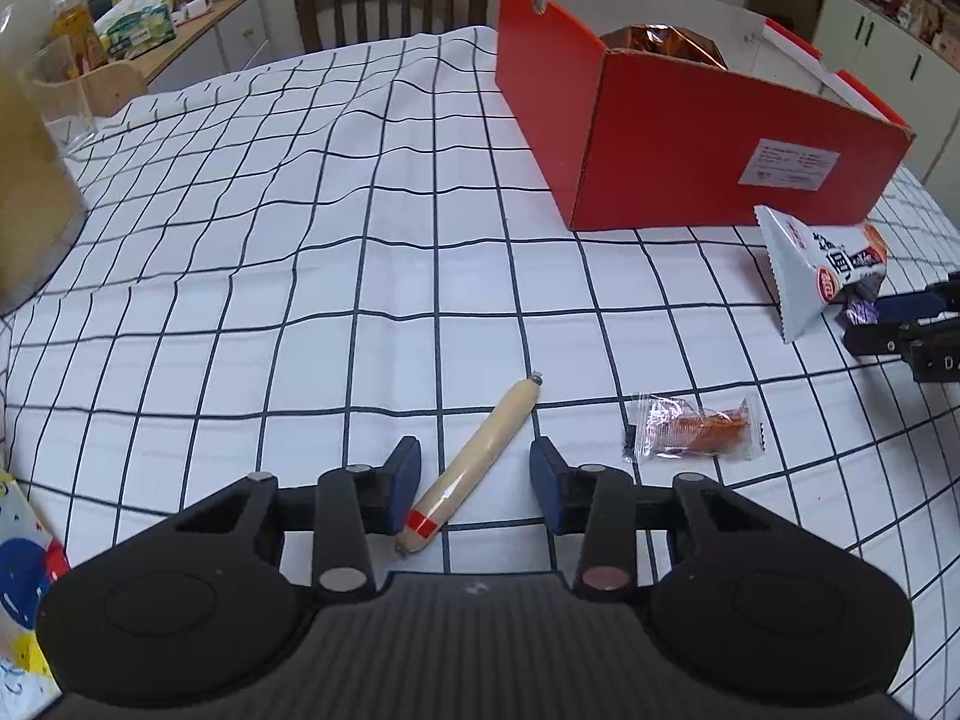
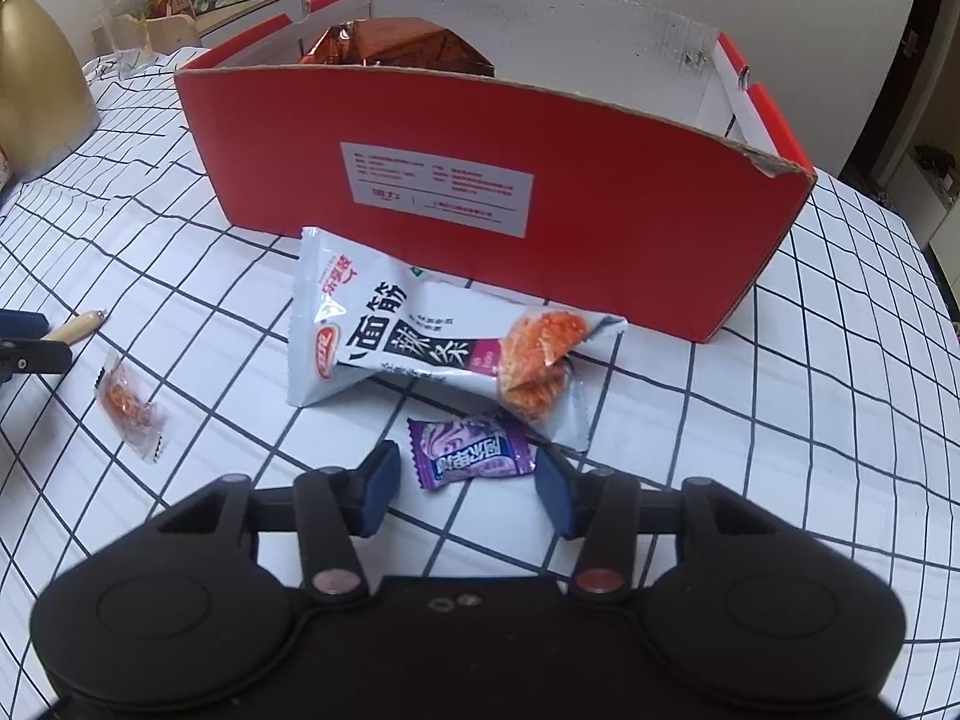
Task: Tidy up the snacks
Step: 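Grasp the wooden stick with left tool while right tool grasps purple candy, then carry the wooden stick and purple candy over the red box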
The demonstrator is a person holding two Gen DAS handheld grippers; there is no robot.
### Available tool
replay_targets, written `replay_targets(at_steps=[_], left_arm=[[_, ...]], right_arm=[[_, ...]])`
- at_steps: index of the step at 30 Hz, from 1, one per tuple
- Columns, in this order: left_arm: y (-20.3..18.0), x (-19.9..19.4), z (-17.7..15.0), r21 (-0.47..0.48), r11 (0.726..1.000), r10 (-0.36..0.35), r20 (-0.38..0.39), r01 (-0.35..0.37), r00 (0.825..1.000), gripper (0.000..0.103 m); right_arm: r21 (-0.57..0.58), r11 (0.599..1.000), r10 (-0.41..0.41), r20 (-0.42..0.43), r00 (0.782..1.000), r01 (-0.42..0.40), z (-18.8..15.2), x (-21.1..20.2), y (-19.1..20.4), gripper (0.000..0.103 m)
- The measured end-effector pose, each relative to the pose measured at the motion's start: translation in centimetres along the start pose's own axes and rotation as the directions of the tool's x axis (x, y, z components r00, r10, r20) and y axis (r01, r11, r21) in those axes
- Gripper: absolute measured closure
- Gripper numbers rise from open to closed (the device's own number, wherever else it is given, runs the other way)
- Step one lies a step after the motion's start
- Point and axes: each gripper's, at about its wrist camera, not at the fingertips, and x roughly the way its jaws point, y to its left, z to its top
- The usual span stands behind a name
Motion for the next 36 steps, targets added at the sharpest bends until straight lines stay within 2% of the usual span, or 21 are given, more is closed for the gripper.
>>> replay_targets(at_steps=[4,6,11,15,16,17,22,25,29,36], left_arm=[[-0.4,0.1,0.2,0.036,0.999,-0.027,-0.001,0.027,1.000,0.072],[-0.8,0.1,0.2,0.059,0.998,-0.034,-0.002,0.034,0.999,0.083],[-1.5,-0.1,0.0,0.075,0.997,-0.031,-0.004,0.031,1.000,0.092],[-1.9,-0.2,-0.3,0.050,0.999,-0.005,0.007,0.004,1.000,0.093],[-2.0,-0.3,-0.4,0.039,0.999,0.003,0.012,-0.004,1.000,0.093],[-2.0,-0.3,-0.5,0.026,1.000,0.011,0.016,-0.011,1.000,0.093],[-1.8,-0.6,-0.9,-0.084,0.996,0.036,0.013,-0.035,0.999,0.093],[-1.7,-0.9,-1.2,-0.145,0.988,0.045,0.001,-0.045,0.999,0.093],[-2.4,-1.3,-1.6,-0.167,0.982,0.089,-0.019,-0.091,0.996,0.093],[-3.8,-2.9,-2.8,-0.260,0.960,0.093,-0.042,-0.101,0.995,0.094]], right_arm=[[0.013,1.000,0.000,0.001,1.000,0.000,-0.1,0.0,0.1,0.059],[0.013,1.000,-0.003,0.000,1.000,0.003,-0.1,0.0,0.2,0.061],[0.013,1.000,-0.015,0.004,1.000,0.015,-0.2,0.0,0.5,0.067],[0.009,1.000,-0.023,0.010,1.000,0.023,-0.2,0.0,0.7,0.069],[0.008,1.000,-0.022,0.010,1.000,0.022,-0.3,-0.1,0.6,0.070],[0.007,1.000,-0.017,0.011,1.000,0.017,-0.3,-0.1,0.6,0.077],[-0.002,1.000,-0.010,0.017,1.000,0.010,-0.9,-0.5,0.4,0.080],[0.007,1.000,0.011,0.036,0.999,-0.011,-1.4,-1.2,0.0,0.091],[0.006,1.000,0.029,0.033,0.999,-0.029,-1.9,-2.1,-0.5,0.092],[0.002,0.997,0.080,0.069,0.994,-0.081,-3.4,-4.5,-1.9,0.092]])
